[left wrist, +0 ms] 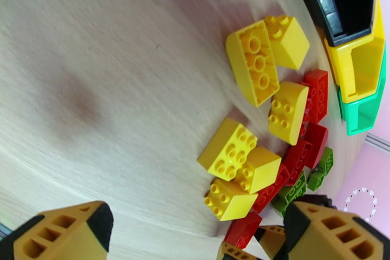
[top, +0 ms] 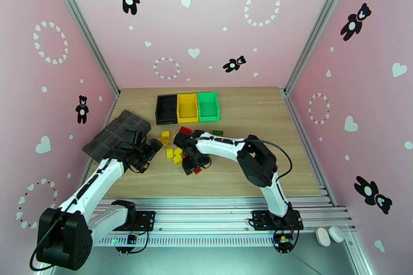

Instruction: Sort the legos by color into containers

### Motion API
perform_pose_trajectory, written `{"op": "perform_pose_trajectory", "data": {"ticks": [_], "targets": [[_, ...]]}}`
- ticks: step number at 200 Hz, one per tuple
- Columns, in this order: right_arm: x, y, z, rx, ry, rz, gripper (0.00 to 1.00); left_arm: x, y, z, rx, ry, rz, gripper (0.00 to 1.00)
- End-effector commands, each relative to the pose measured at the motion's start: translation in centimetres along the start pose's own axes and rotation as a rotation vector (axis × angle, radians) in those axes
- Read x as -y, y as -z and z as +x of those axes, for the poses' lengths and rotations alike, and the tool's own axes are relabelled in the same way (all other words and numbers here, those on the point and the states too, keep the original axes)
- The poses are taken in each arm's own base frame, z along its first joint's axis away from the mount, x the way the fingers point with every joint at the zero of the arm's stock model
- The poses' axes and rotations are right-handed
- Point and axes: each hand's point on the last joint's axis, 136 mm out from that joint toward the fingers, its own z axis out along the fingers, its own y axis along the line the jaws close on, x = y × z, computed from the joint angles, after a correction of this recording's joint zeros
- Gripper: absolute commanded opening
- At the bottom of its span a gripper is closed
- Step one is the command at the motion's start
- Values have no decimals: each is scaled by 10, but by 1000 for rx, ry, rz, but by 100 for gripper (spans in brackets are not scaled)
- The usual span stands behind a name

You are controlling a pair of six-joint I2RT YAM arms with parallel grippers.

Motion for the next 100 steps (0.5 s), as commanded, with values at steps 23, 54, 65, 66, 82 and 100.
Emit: {"op": "perform_pose_trajectory", "data": {"ticks": [23, 54, 65, 66, 82, 100], "targets": [[3, -4, 0, -20, -4, 36, 55, -4, -4, 7, -39, 0, 7, 98], [5, -4, -1, -19, -5, 46, 41, -1, -6, 8, -48, 1, 23, 98], [4, 0, -2, -6, -5, 44, 36, 3, -7, 9, -59, -2, 37, 98], [5, 1, -3, -4, -5, 43, 36, 3, -8, 9, -59, -1, 38, 98], [6, 11, -6, 22, -13, 35, 31, 11, -11, 12, -80, -8, 68, 99], [7, 27, -12, 64, -30, 10, 29, 26, -14, 17, -104, -31, 100, 98]]}}
